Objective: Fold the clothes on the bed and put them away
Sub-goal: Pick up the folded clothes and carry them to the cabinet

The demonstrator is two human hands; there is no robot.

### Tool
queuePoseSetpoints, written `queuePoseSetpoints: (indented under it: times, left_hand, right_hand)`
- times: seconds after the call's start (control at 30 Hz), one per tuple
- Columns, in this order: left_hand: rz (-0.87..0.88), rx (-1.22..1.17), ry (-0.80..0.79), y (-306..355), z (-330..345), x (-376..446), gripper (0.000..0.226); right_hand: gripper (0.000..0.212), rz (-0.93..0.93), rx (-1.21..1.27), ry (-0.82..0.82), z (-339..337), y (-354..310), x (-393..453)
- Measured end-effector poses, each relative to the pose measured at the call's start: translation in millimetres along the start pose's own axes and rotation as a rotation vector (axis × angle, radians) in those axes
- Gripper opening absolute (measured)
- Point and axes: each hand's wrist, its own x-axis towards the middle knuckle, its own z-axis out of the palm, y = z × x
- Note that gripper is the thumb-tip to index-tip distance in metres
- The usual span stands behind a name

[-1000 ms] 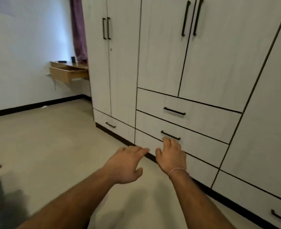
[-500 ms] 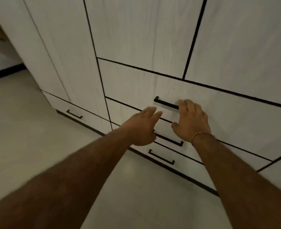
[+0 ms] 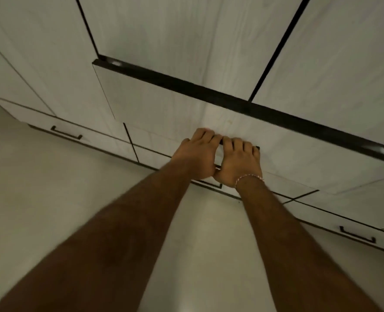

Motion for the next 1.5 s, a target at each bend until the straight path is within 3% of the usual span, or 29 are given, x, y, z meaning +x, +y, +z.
queuePoseSetpoints:
  times: [0.13, 0.23, 0.33, 0.4, 0.47, 0.53, 0.6, 0.67, 0.77, 0.9, 1.0, 1.1, 1.2, 1.37, 1.5]
  left_hand:
    - [-0.087, -0.058, -0.095, 20.3, -2.0, -80.7, 0.083]
    - [-0.146, -0.138, -0.215, 34.0, -0.5, -159.7, 0.093]
    - [-0.252, -0.277, -0.292, 69.8, -11.1, -233.5, 0.079]
    - [-0.236, -0.275, -0.156, 95.6, -28.4, -271.3, 0.054]
    - [-0.105, -0.168, 0.066, 111.7, -43.1, -295.9, 0.041]
    - [-0.048, -0.132, 0.19, 115.7, -55.6, -307.8, 0.045]
    - [-0.106, -0.053, 0.051, 107.9, -62.1, -308.0, 0.058]
    - [-0.129, -0.006, -0.213, 95.5, -58.7, -308.5, 0.058]
    - [-0.029, -0.002, -0.392, 70.7, -57.3, -324.5, 0.059]
    - [0.155, -0.028, -0.516, 47.0, -63.8, -352.9, 0.065]
    - [0.159, -0.128, -0.601, 38.7, -75.2, -351.3, 0.062]
    - [0.038, -0.241, -0.617, 41.6, -79.5, -331.5, 0.058]
    - [-0.175, -0.508, -0.571, 42.8, -82.7, -317.1, 0.05]
    - [-0.477, -0.938, -0.153, 39.0, -85.0, -334.1, 0.049]
    - [-0.681, -1.168, 0.132, 34.1, -98.3, -354.9, 0.046]
  right_hand:
    - [0.102, -0.056, 0.107, -0.128, -11.7, -21.1, -82.1]
    - [0.109, -0.141, 0.156, -0.266, -20.3, -27.3, -159.4]
    - [0.092, -0.227, 0.278, -0.138, -39.7, -33.4, -251.8]
    - [0.082, -0.253, 0.354, 0.032, -70.3, -31.9, -294.8]
    - [0.079, -0.247, 0.32, 0.129, -90.1, -24.5, -309.2]
    - [0.075, -0.179, 0.281, 0.018, -106.1, -13.1, -309.6]
    - [0.067, -0.061, 0.316, -0.34, -107.1, -0.9, -302.4]
    - [0.056, -0.016, 0.332, -0.642, -99.5, 10.7, -303.5]
    - [0.036, 0.026, 0.316, -0.623, -90.9, 3.0, -320.0]
    - [0.035, 0.101, 0.224, -0.57, -85.1, -18.1, -348.0]
    - [0.037, 0.127, 0.191, -0.601, -83.2, -26.5, -354.8]
    - [0.037, 0.167, 0.25, -0.678, -80.9, -21.7, -344.3]
    - [0.058, 0.208, 0.422, -0.681, -87.0, -23.5, -329.1]
    - [0.041, 0.161, 0.753, -0.622, -107.6, -57.2, -284.2]
    - [0.028, 0.111, 1.013, -0.694, -129.4, -116.6, -254.0]
